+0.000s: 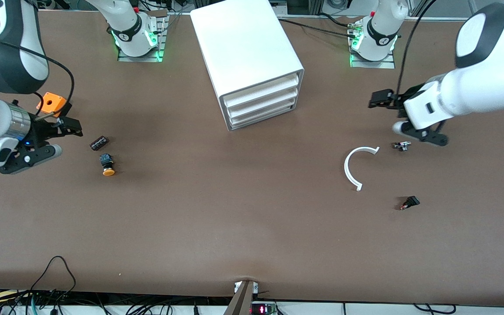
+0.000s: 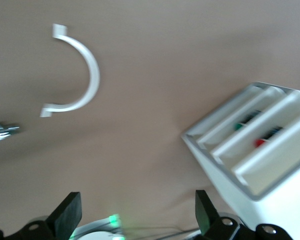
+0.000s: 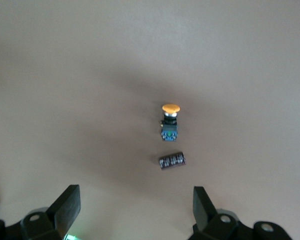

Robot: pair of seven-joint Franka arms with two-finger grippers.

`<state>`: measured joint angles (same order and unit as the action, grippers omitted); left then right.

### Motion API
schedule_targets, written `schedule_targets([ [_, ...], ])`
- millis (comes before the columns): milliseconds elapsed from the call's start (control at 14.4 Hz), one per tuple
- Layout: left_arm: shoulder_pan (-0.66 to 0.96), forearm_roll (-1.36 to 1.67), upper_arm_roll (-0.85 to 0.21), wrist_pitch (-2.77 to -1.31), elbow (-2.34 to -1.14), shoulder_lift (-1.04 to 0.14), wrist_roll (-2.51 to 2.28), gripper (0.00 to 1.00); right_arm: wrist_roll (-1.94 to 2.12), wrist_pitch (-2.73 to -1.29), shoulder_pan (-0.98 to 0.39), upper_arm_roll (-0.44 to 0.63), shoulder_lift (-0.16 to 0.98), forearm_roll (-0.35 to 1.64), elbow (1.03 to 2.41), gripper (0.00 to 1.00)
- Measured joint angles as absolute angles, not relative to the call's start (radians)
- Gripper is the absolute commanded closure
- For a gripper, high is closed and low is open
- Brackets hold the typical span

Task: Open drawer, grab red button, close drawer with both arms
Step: 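Grasp the white drawer handle with the left gripper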

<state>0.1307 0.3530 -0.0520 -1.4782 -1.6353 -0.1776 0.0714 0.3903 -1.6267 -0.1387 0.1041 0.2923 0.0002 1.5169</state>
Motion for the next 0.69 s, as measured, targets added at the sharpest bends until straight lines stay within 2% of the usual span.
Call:
schedule_targets([
  [693, 0.126, 0.928, -0.073, -1.54, -1.676, -0.508, 0.723, 0.0, 0.413, -1.786, -0.177, 0.096, 0.395, 0.118, 1.506, 0.0],
])
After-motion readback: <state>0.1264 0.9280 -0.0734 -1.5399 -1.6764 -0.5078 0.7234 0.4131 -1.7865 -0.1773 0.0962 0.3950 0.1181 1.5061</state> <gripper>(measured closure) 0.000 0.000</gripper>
